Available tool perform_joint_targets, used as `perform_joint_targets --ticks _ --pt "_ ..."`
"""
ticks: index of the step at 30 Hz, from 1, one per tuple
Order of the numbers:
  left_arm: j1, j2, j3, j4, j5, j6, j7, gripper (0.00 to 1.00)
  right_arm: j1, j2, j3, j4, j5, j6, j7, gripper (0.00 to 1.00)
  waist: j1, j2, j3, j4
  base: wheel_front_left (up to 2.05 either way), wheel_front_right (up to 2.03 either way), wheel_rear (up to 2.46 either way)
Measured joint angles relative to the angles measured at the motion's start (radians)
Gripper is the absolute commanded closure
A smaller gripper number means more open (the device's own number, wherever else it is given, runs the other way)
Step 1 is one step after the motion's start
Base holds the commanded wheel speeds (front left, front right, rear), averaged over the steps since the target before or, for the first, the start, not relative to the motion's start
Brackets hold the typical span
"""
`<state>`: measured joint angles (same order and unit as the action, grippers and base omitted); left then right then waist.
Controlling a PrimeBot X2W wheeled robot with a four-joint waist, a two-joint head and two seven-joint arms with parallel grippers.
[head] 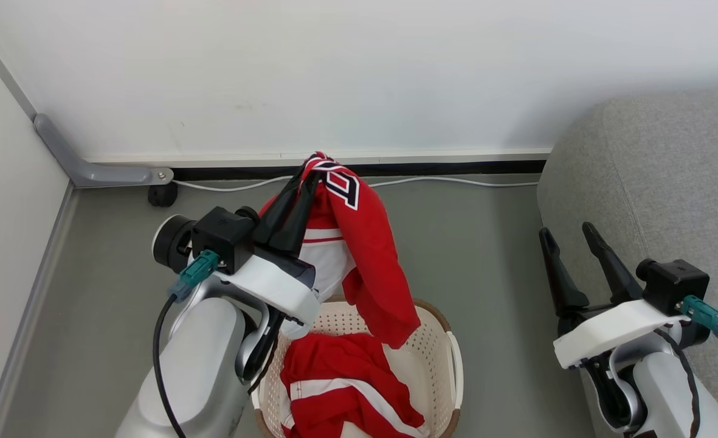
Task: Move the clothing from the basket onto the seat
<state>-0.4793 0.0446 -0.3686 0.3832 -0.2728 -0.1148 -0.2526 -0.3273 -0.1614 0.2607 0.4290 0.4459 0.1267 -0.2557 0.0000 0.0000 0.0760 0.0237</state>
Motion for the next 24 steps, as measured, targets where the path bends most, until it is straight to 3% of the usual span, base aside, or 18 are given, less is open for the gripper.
perform_joint_targets --ticks 11,24 --pt "-0.046 -0.003 -0.001 -0.070 0.025 -0.008 0.000 1.00 0.007 0.001 0.034 -0.007 0.001 0.000 0.000 0.00 0.0000 0.0000 0.011 0.001 0.00 0.00 0.00" --pt "-0.062 -0.005 -0.056 -0.081 0.019 -0.009 -0.003 1.00 -0.155 0.016 0.427 -0.168 0.062 0.000 0.000 0.00 0.0000 0.0000 0.040 0.015 0.00 0.00 0.00"
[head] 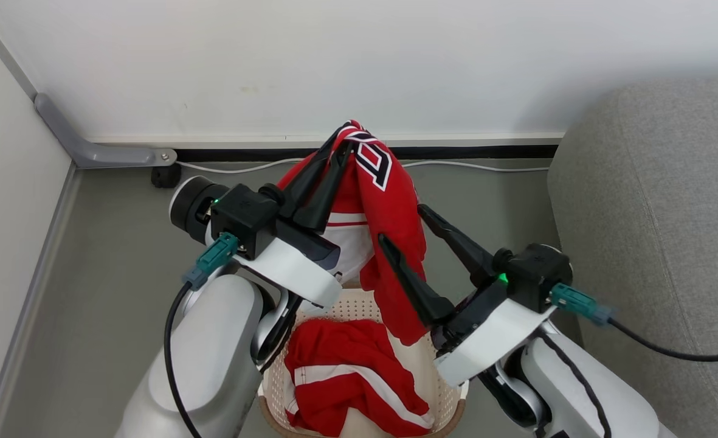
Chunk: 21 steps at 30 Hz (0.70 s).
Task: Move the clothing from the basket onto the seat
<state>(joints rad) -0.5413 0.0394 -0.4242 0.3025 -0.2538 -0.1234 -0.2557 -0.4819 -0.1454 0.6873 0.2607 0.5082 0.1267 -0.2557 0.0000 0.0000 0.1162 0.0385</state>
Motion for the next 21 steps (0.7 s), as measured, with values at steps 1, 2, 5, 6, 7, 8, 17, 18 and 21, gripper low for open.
perform_joint_targets --ticks 1,2,5,6,7,8,17,18,21 --pt "0.000 0.000 -0.007 -0.002 -0.005 0.000 0.000 1.00 -0.010 -0.002 0.022 0.000 0.003 0.000 0.000 0.00 0.0000 0.0000 0.002 0.003 0.00 0.00 0.00" --pt "-0.001 0.000 -0.014 -0.005 -0.007 0.000 0.000 1.00 -0.019 -0.004 0.040 0.001 0.003 0.000 0.000 0.00 0.0000 0.0000 0.003 0.006 0.00 0.00 0.00" --pt "-0.001 0.000 -0.037 -0.013 -0.026 0.001 0.000 1.00 -0.039 -0.005 0.080 0.039 0.003 0.000 0.000 0.00 0.0000 0.0000 0.007 0.015 0.00 0.00 0.00" --pt "-0.001 0.000 -0.046 -0.016 -0.032 0.001 0.000 1.00 -0.044 -0.005 0.093 0.064 0.002 0.000 0.000 0.00 0.0000 0.0000 0.008 0.019 0.00 0.00 0.00" --pt "-0.001 0.000 -0.046 -0.016 -0.032 0.001 0.000 1.00 -0.044 -0.005 0.093 0.064 0.002 0.000 0.000 0.00 0.0000 0.0000 0.008 0.019 0.00 0.00 0.00" --pt "-0.002 0.000 -0.056 -0.020 -0.037 0.002 0.000 1.00 -0.049 -0.004 0.100 0.092 -0.005 0.000 0.000 0.00 -0.0001 0.0000 0.008 0.022 0.00 0.00 0.00" --pt "-0.013 0.002 -0.142 -0.056 -0.068 0.021 0.000 1.00 -0.101 0.046 0.083 0.277 -0.026 0.000 0.000 0.00 0.0000 0.0000 0.012 0.063 0.00 0.00 0.00" --pt "-0.015 0.002 -0.148 -0.057 -0.072 0.022 0.000 1.00 -0.107 0.051 0.077 0.285 -0.026 0.000 0.000 0.00 0.0000 0.0000 0.013 0.066 0.00 0.00 0.00" --pt "-0.019 0.002 -0.163 -0.059 -0.087 0.025 0.000 1.00 -0.117 0.056 0.055 0.305 -0.026 0.000 0.000 1.00 0.0000 0.0000 0.016 0.074 0.00 0.00 0.00"
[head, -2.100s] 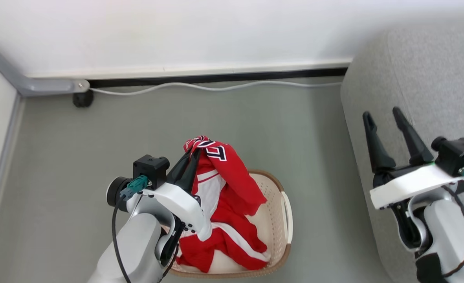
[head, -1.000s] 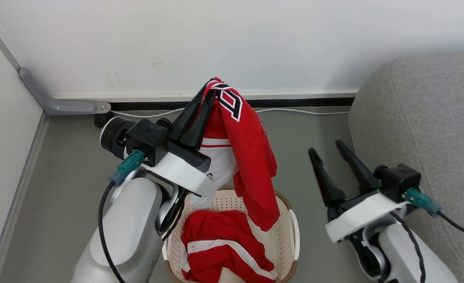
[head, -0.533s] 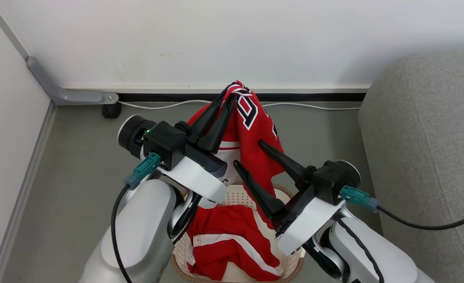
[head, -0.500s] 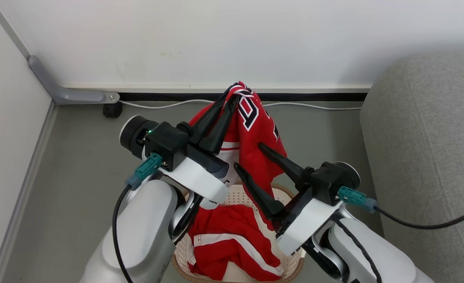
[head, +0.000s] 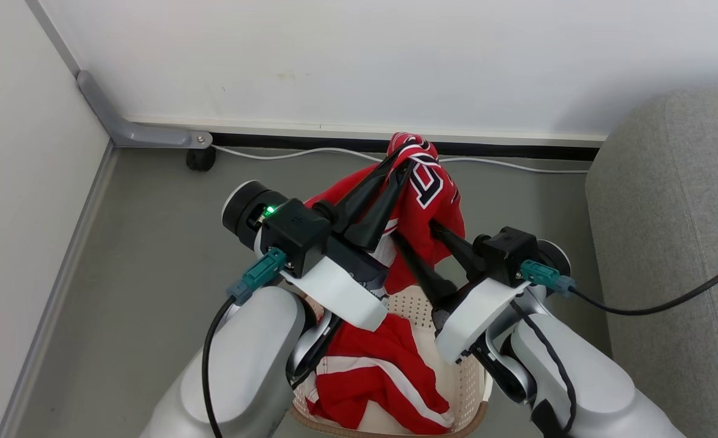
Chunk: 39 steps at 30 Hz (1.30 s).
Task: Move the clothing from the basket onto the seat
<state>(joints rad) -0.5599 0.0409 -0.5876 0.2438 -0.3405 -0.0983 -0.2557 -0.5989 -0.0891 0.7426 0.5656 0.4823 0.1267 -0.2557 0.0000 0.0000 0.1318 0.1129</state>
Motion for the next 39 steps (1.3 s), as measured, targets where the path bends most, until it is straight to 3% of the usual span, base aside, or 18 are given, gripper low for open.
perform_joint_targets --ticks 8,9,10,27,39 --pt "0.000 0.000 -0.007 0.008 -0.005 0.019 0.000 1.00 -0.005 0.008 -0.031 0.002 0.000 0.000 0.000 1.00 0.0000 0.0000 0.008 -0.006 0.00 0.00 0.00" --pt "0.000 0.000 -0.002 0.009 -0.005 0.021 0.000 0.47 -0.004 0.008 -0.045 -0.007 0.000 0.000 0.000 1.00 0.0000 0.0000 0.010 -0.012 0.00 0.00 0.00" --pt "0.000 0.000 0.000 0.013 -0.006 0.021 0.000 0.00 -0.004 0.008 -0.061 -0.018 0.000 0.000 0.000 1.00 0.0000 0.0000 0.011 -0.016 0.00 0.00 0.00" --pt "0.038 0.000 0.015 0.103 -0.006 -0.007 -0.001 0.00 0.077 -0.055 -0.439 -0.258 -0.020 0.000 0.000 1.00 0.0000 0.0000 0.017 -0.121 0.00 0.00 0.00" --pt "0.089 0.002 0.014 0.137 -0.013 -0.025 0.000 0.00 0.098 -0.063 -0.543 -0.297 -0.034 0.000 0.000 1.00 0.0000 0.0000 -0.010 -0.298 0.00 0.00 0.00"
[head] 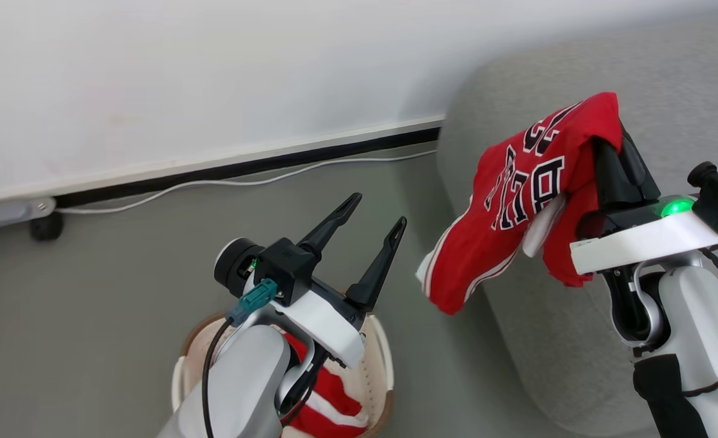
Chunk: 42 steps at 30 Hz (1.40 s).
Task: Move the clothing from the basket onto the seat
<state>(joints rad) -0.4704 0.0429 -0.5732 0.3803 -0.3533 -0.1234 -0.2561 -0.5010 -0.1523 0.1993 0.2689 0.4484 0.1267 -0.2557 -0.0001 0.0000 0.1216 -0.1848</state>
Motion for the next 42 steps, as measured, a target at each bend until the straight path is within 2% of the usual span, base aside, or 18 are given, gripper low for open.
perform_joint_targets --ticks 11,17,25,33,37,42 --pt "0.016 0.001 0.001 0.006 -0.008 0.000 0.000 0.00 0.020 -0.015 -0.061 -0.028 0.001 0.000 0.000 1.00 0.0000 0.0000 -0.016 -0.240 0.00 0.00 0.00" --pt "0.014 0.000 -0.018 0.006 -0.004 0.000 0.000 0.00 0.008 -0.072 -0.112 -0.030 0.001 0.000 0.000 1.00 0.0000 0.0000 0.019 -0.316 0.00 0.00 0.00" --pt "-0.027 0.004 -0.078 0.014 0.003 -0.001 0.000 0.00 -0.148 -0.177 -0.250 0.015 -0.026 0.000 0.000 1.00 0.0000 0.0000 0.122 -0.317 0.00 0.00 0.00" --pt "-0.079 0.007 -0.107 0.024 0.021 -0.003 0.000 0.00 -0.282 -0.272 -0.282 0.123 -0.044 0.000 0.000 1.00 0.0001 0.0000 0.229 -0.277 0.00 0.00 0.00" --pt "-0.121 0.007 -0.122 0.029 0.035 -0.003 0.000 0.00 -0.379 -0.338 -0.297 0.202 -0.056 0.000 0.000 1.00 0.0000 0.0000 0.302 -0.246 0.00 0.00 0.00" --pt "-0.161 0.011 -0.139 0.046 0.043 -0.003 0.000 0.00 -0.514 -0.387 -0.341 0.293 -0.084 0.001 0.000 1.00 0.0001 0.0000 0.393 -0.206 0.00 0.00 0.00"
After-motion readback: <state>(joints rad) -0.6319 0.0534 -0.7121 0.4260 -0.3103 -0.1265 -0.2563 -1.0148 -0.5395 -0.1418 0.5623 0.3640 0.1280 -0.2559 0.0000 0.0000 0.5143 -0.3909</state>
